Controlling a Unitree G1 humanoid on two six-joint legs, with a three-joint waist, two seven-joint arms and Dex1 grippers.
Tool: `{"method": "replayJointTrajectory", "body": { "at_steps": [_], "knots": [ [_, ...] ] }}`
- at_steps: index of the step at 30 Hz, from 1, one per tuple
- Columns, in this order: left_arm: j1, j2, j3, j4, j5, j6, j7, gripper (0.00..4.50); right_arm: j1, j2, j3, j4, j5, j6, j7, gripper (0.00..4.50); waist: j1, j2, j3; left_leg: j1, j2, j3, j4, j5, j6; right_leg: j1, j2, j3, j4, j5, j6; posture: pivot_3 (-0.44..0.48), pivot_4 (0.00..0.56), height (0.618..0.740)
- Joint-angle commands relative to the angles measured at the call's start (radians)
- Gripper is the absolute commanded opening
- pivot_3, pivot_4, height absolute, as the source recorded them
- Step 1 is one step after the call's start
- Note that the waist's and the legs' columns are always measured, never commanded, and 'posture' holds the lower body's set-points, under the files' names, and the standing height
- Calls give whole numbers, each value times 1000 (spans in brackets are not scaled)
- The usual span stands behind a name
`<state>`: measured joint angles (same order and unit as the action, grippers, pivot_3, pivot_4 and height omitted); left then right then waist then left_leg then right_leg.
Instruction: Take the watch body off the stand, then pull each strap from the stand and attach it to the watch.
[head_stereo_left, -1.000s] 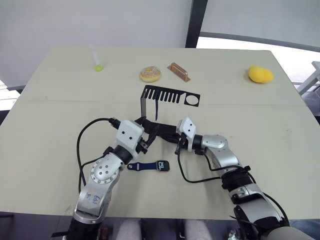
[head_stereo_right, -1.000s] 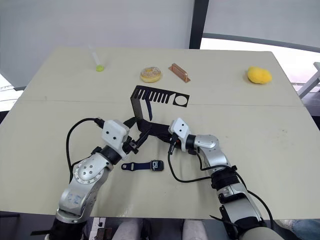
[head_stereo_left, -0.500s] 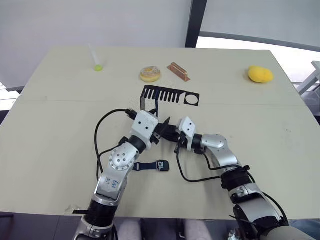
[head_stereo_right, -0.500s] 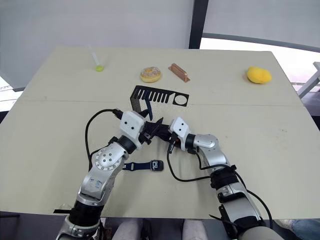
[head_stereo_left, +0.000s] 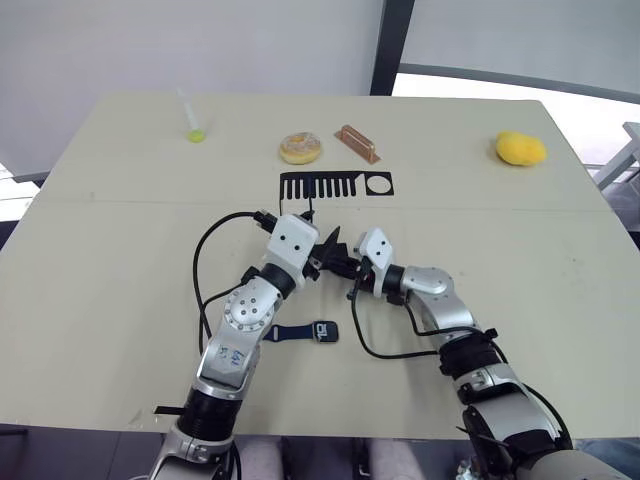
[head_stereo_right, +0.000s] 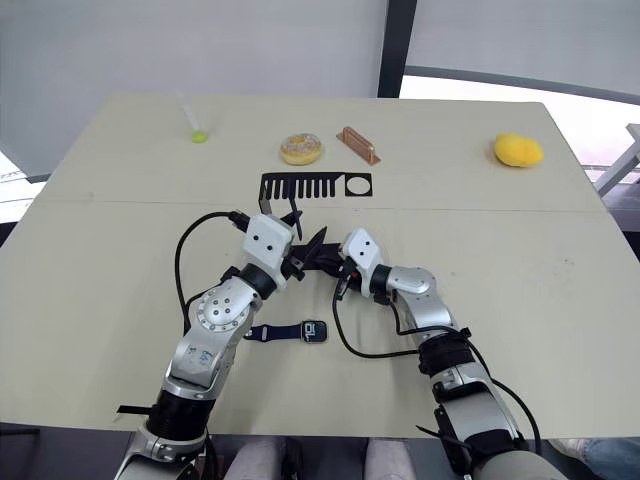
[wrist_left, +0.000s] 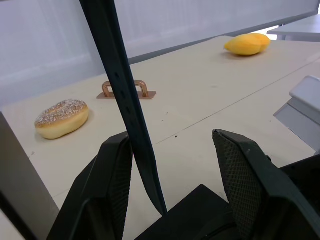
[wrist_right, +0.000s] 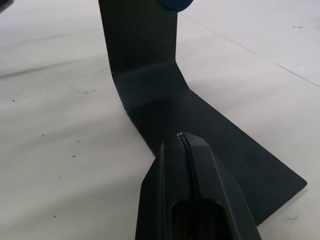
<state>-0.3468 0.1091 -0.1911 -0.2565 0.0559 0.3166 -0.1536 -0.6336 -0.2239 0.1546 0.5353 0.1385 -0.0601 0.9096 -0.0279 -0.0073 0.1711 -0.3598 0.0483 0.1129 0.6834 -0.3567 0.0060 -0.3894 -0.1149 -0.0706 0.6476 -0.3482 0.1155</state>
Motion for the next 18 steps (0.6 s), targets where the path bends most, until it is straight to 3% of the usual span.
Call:
{"method": "replayJointTrajectory", "body": {
  "at_steps": [1, 9, 18],
  "knots": [
    [-1, -5, 16, -26, 8, -16, 12, 2707, 7, 4, -42, -89, 87, 16, 56, 0, 0, 0, 0, 0, 0, 0, 0, 0, 0, 0, 0, 0, 0, 0, 0, 0, 150, 740],
    [2, -8, 25, -28, 13, -17, 8, 2707, -75, 2, -50, 50, 18, -45, -21, 0, -1, 0, 0, 0, 0, 0, 0, 0, 0, 0, 0, 0, 0, 0, 0, 0, 150, 740],
    [1, -1, 24, -31, 12, -14, -2, 2707, -69, 25, -13, 131, -16, -102, 24, 0, -1, 0, 0, -1, 0, 0, 0, 0, 0, -1, 0, 0, 0, 0, 0, 0, 150, 740]
  ]
}}
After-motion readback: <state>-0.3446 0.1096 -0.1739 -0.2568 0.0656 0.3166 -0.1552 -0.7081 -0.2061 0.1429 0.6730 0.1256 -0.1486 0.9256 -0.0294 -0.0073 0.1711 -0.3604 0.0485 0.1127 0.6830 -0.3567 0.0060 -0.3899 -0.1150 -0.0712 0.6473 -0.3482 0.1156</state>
